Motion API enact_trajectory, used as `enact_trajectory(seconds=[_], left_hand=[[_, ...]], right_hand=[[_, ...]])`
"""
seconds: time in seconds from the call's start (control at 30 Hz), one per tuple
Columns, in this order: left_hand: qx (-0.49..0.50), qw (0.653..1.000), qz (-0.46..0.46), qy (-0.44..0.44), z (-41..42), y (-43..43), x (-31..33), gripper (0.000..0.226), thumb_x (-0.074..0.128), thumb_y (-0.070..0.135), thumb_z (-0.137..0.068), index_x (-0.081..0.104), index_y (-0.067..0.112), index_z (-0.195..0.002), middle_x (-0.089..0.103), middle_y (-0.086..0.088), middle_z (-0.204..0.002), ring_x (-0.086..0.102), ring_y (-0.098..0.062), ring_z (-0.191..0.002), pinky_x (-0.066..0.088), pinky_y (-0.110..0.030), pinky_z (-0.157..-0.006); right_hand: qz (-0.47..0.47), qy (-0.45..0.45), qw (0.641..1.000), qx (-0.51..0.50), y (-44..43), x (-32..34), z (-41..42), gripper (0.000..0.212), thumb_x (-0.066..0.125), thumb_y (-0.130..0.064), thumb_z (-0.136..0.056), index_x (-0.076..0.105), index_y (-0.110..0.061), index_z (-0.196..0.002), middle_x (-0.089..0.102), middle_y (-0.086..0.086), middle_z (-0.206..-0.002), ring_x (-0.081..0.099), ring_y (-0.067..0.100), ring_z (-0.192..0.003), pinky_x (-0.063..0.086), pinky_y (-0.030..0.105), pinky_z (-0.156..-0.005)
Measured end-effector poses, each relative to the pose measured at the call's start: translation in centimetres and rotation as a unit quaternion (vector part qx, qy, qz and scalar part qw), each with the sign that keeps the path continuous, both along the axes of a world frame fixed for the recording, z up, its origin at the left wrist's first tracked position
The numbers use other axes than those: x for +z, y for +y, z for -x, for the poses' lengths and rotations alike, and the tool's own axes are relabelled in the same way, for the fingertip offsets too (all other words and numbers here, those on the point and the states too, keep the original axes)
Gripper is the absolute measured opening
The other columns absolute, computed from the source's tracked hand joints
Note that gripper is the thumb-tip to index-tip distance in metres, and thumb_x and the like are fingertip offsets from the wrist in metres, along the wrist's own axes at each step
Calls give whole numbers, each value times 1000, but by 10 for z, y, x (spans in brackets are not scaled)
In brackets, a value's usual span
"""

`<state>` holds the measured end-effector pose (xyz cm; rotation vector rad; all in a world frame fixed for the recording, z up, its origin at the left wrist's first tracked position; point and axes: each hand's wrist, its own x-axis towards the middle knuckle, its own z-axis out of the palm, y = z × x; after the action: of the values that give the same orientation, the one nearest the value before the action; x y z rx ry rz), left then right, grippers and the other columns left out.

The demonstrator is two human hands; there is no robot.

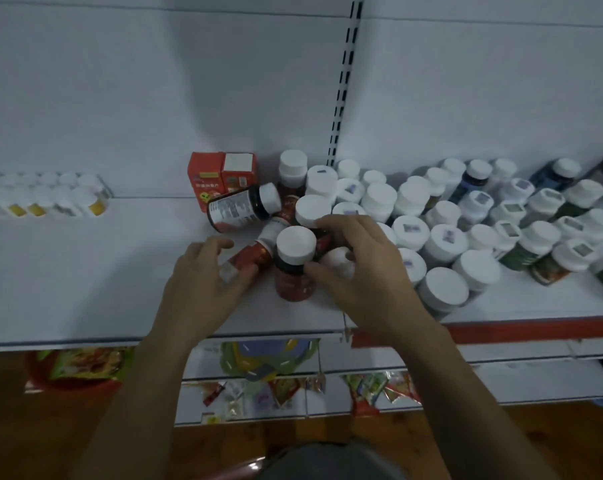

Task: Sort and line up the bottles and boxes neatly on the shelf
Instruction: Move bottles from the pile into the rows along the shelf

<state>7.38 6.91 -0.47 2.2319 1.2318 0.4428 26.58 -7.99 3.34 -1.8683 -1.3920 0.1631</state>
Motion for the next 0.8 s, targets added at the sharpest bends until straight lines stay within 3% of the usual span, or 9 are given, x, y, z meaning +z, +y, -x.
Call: enact_trajectory(seconds=[0.13,0.3,0.4,0.47,0.53,0.63,0.73,0.8], left_hand=[[-63,995,-71,-29,-19,6,43,43,50,56,-95,53,29,-129,57,-1,-127,54,-27,-118,48,-49,-98],[-172,974,-142,-36,-77,-7,92,36,58,44,-94,58,26,-126,58,2,-123,52,-23,-114,45,-44,-95],[-240,955,-177,1,-119,-25,100,43,55,49,-91,56,28,-129,60,2,-123,54,-23,-112,47,-45,-92],[-274,944,-180,18,-143,-39,100,41,58,46,-92,56,28,-128,61,3,-123,55,-23,-110,49,-49,-88],[-304,935,-181,38,-159,-46,97,31,59,43,-93,56,28,-121,62,4,-116,58,-22,-104,51,-48,-83],[-311,923,-164,156,-167,-44,97,19,61,46,-93,53,30,-100,63,7,-101,59,-18,-93,51,-43,-80],[-318,887,-196,271,-170,-48,97,28,60,56,-88,49,30,-91,58,9,-87,55,-15,-81,49,-38,-77],[-314,863,-213,334,-171,-56,95,36,62,60,-86,43,29,-89,51,9,-85,48,-17,-79,45,-37,-80]], right_hand=[[18,-40,997,-56,-24,11,-32,28,70,-30,-92,64,-25,-119,58,-13,-111,50,2,-99,36,12,-75],[40,-78,991,-106,-53,12,-87,22,71,-25,-92,67,-22,-114,65,-4,-105,59,13,-93,37,21,-74],[55,-73,987,-134,-72,12,-119,22,71,-22,-93,68,-19,-114,67,-1,-107,60,14,-93,38,23,-74],[56,-70,985,-150,-81,13,-138,23,70,-22,-93,68,-19,-115,67,-3,-107,60,13,-92,42,20,-76],[63,-64,984,-157,-86,13,-152,21,69,-20,-94,68,-20,-114,65,-6,-104,60,12,-91,36,5,-75],[68,-50,986,-141,-84,17,-162,21,67,-20,-94,67,-24,-115,62,-12,-103,59,8,-92,34,0,-76],[66,-43,993,-88,-72,23,-166,26,66,-17,-94,66,-25,-118,66,-11,-109,60,8,-94,43,15,-79],[78,-45,994,-67,-66,23,-174,30,63,-10,-93,66,-26,-118,66,-10,-111,60,9,-96,43,18,-79]])
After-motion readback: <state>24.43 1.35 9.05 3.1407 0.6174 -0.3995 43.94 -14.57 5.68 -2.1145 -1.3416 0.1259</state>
